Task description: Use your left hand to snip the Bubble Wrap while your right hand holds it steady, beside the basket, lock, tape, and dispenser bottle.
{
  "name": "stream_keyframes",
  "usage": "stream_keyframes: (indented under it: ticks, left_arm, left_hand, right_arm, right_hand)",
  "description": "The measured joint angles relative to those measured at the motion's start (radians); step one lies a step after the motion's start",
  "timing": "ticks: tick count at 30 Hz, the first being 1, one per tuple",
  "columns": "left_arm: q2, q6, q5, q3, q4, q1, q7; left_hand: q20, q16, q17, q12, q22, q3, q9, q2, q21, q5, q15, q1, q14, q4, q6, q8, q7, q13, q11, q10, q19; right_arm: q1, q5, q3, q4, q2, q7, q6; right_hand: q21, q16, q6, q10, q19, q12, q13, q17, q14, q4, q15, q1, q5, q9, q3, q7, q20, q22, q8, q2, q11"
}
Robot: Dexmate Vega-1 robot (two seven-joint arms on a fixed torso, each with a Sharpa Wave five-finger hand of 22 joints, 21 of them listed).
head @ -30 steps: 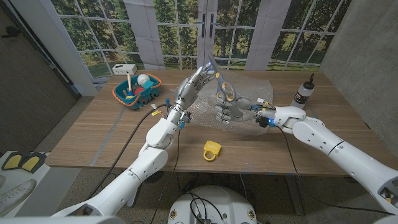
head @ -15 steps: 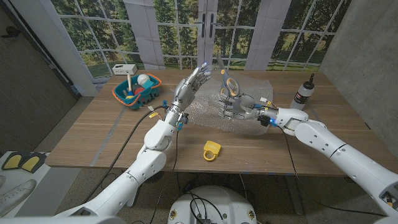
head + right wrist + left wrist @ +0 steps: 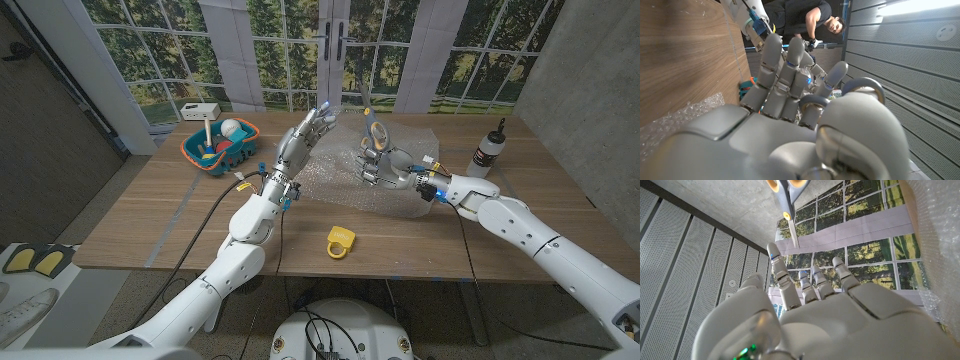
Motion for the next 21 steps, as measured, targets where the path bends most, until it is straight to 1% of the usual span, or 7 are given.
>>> stream_keyframes:
  ticks: [3, 10, 13, 16, 18, 19, 21]
  left_arm:
    - [0.002, -0.002, -0.005, -0.002, 0.006, 0.0, -0.005]
    - [0.004, -0.002, -0.017, -0.005, 0.017, 0.0, -0.016]
    - [0.004, -0.003, -0.022, -0.007, 0.023, -0.002, -0.021]
    - [0.004, -0.004, -0.027, -0.009, 0.03, -0.005, -0.027]
    - [0.004, -0.004, -0.031, -0.009, 0.035, -0.006, -0.03]
    - [0.004, -0.004, -0.032, -0.01, 0.037, -0.007, -0.032]
    - [0.002, -0.004, -0.036, -0.01, 0.042, -0.01, -0.035]
  left_hand:
    - [0.0, 0.0, 0.0, 0.004, 0.0, 0.002, 0.0, 0.0, 0.0, 0.0, 0.001, 0.0, 0.001, -0.002, 0.004, 0.0, -0.004, 0.0, 0.0, 0.011, 0.0]
    - [0.0, 0.007, 0.0, 0.011, 0.0, 0.002, 0.0, 0.005, 0.0, 0.0, 0.0, -0.005, 0.007, -0.002, 0.007, 0.0, 0.0, 0.0, 0.0, 0.022, 0.0]
    - [0.0, 0.007, 0.0, 0.011, 0.0, 0.002, 0.0, 0.005, 0.0, 0.0, 0.0, -0.005, 0.007, -0.002, 0.014, 0.0, 0.0, -0.004, -0.002, 0.024, 0.0]
    - [0.0, 0.007, 0.0, 0.011, 0.0, 0.002, 0.0, 0.0, -0.007, 0.0, 0.005, -0.01, 0.013, -0.002, 0.014, 0.0, 0.0, -0.005, -0.003, 0.029, 0.0]
    - [0.0, 0.012, 0.0, 0.011, 0.0, 0.002, 0.0, 0.0, -0.008, 0.0, 0.003, -0.01, 0.015, -0.002, 0.014, 0.0, 0.0, -0.005, 0.0, 0.033, 0.0]
    - [0.0, 0.012, 0.0, 0.011, 0.0, 0.002, 0.0, 0.0, -0.008, 0.0, 0.001, -0.01, 0.017, -0.002, 0.014, 0.0, 0.0, -0.005, -0.003, 0.036, 0.0]
    - [0.0, 0.012, 0.0, 0.011, 0.0, 0.002, 0.0, 0.0, -0.008, 0.0, 0.0, -0.01, 0.018, -0.002, 0.014, 0.0, 0.0, -0.005, -0.004, 0.036, 0.0]
  right_arm:
    - [-0.001, 0.001, 0.003, 0.004, 0.004, -0.004, 0.002]
    - [0.005, 0.001, 0.004, 0.018, 0.016, -0.005, 0.007]
    - [0.009, 0.001, 0.005, 0.023, 0.02, -0.006, 0.009]
    - [0.013, -0.003, 0.005, 0.028, 0.022, -0.009, 0.01]
    - [0.018, -0.008, 0.005, 0.031, 0.024, -0.009, 0.011]
    - [0.02, -0.009, 0.005, 0.033, 0.024, -0.009, 0.012]
    - [0.025, -0.014, 0.005, 0.039, 0.026, -0.006, 0.014]
  right_hand:
    - [-0.029, -0.092, -0.016, -0.004, -0.004, -0.133, -0.205, -0.066, -0.014, 0.004, -0.007, 0.0, 0.0, -0.124, -0.01, -0.016, -0.002, -0.029, -0.135, 0.0, -0.005]
    - [-0.153, -0.349, -0.039, -0.03, 0.018, -0.381, -0.564, -0.318, -0.055, 0.008, 0.01, 0.0, 0.004, -0.334, -0.016, -0.035, -0.003, -0.053, -0.374, 0.0, -0.006]
    - [-0.203, -0.407, -0.108, -0.077, 0.028, -0.491, -0.659, -0.403, -0.062, 0.018, 0.017, -0.024, 0.007, -0.364, -0.026, -0.011, -0.009, -0.053, -0.437, -0.024, 0.027]
    - [-0.236, -0.428, -0.153, -0.087, 0.028, -0.544, -0.706, -0.442, -0.072, 0.025, 0.019, -0.073, 0.007, -0.37, -0.033, 0.002, -0.009, -0.053, -0.48, -0.052, 0.039]
    - [-0.256, -0.43, -0.206, -0.089, 0.028, -0.574, -0.73, -0.456, -0.08, 0.025, 0.024, -0.106, 0.007, -0.37, -0.033, 0.03, -0.009, -0.053, -0.509, -0.07, 0.055]
    - [-0.264, -0.43, -0.265, -0.095, 0.028, -0.588, -0.74, -0.46, -0.086, 0.025, 0.029, -0.124, 0.007, -0.37, -0.033, 0.079, -0.009, -0.053, -0.523, -0.078, 0.064]
    - [-0.281, -0.437, -0.295, -0.105, 0.028, -0.613, -0.756, -0.462, -0.103, 0.025, 0.035, -0.151, 0.007, -0.369, -0.033, 0.099, -0.009, -0.053, -0.544, -0.095, 0.075]
